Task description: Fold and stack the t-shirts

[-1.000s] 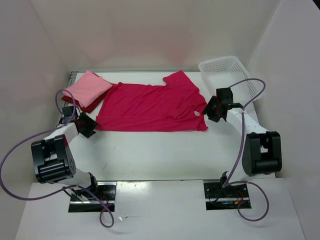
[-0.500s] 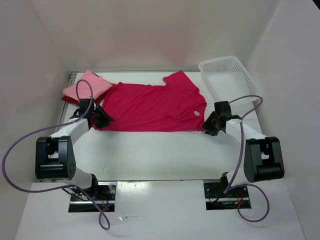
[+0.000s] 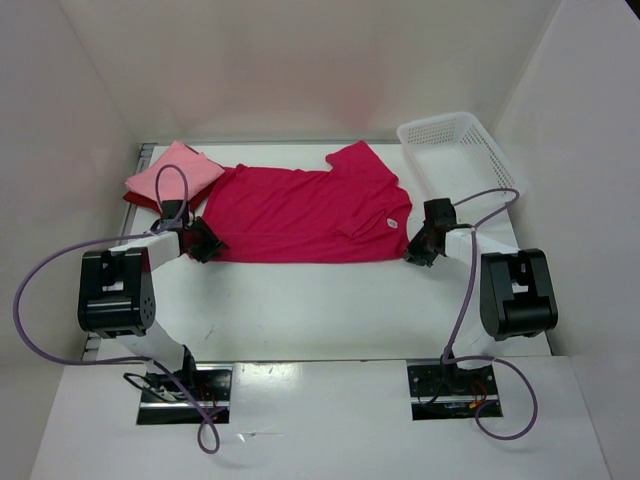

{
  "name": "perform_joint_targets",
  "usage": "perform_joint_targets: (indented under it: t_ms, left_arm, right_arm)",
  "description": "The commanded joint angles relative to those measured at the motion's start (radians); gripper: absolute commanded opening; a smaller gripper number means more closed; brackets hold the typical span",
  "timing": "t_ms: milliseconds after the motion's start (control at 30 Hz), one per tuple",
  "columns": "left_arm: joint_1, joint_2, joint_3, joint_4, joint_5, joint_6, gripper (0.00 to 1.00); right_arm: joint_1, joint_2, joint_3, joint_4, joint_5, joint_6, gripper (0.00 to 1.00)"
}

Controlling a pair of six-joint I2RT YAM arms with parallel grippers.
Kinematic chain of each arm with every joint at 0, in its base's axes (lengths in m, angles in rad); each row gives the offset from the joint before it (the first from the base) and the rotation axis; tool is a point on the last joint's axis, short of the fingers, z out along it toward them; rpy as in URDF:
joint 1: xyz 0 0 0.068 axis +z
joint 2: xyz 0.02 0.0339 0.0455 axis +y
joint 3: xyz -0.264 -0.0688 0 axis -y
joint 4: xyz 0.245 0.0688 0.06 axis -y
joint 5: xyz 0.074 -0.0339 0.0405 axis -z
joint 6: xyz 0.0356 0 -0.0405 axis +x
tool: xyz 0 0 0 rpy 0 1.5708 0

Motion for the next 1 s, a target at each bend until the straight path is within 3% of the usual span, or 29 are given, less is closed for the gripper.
perform_joint_targets:
  t_ms: [0, 200, 267, 367, 467, 600, 667, 700, 733, 800, 867, 967]
  left_arm:
    - [0.052, 0.025, 0.011, 0.022, -0.005, -0.004, 0.41]
    - [0.1, 0.034, 0.002, 0.004, -0.005, -0.004, 0.41]
    - [0.1, 0.034, -0.007, -0.006, -0.005, -0.004, 0.41]
    - [0.123, 0.008, -0.038, -0.016, 0.018, -0.004, 0.41]
    - [0.181, -0.003, -0.1, -0.016, 0.095, -0.017, 0.41]
    - [0.201, -0.062, -0.151, -0.053, 0.104, -0.001, 0.41]
    - [0.21, -0.136, -0.169, -0.085, 0.13, -0.001, 0.41]
    - [0.21, -0.165, -0.17, -0.114, 0.14, -0.001, 0.42]
    - [0.21, -0.196, -0.17, -0.134, 0.155, -0.001, 0.42]
    - [0.21, -0.301, -0.145, -0.197, 0.155, 0.009, 0.44]
    - [0.21, -0.375, -0.105, -0.264, 0.143, 0.029, 0.44]
    - [0.189, -0.375, -0.091, -0.221, 0.192, 0.019, 0.44]
  right_arm:
    - [-0.019, 0.003, 0.054, 0.037, 0.058, 0.01, 0.22]
    - [-0.043, -0.031, 0.023, 0.046, 0.069, 0.02, 0.21]
    - [-0.043, -0.017, 0.012, 0.046, 0.06, 0.02, 0.09]
    - [-0.065, -0.039, -0.058, 0.046, 0.029, 0.059, 0.04]
    - [-0.126, -0.133, -0.146, 0.029, -0.056, 0.093, 0.02]
    - [-0.126, -0.317, -0.183, -0.101, -0.057, 0.112, 0.02]
    - [-0.126, -0.449, -0.209, -0.147, -0.057, 0.153, 0.07]
    - [-0.126, -0.492, -0.209, -0.176, -0.069, 0.17, 0.13]
    - [-0.126, -0.561, -0.218, -0.193, -0.069, 0.181, 0.29]
    - [-0.126, -0.582, -0.185, -0.218, -0.069, 0.181, 0.39]
    - [-0.126, -0.582, -0.158, -0.238, -0.095, 0.164, 0.41]
    - [-0.091, -0.595, -0.108, -0.251, -0.107, 0.138, 0.43]
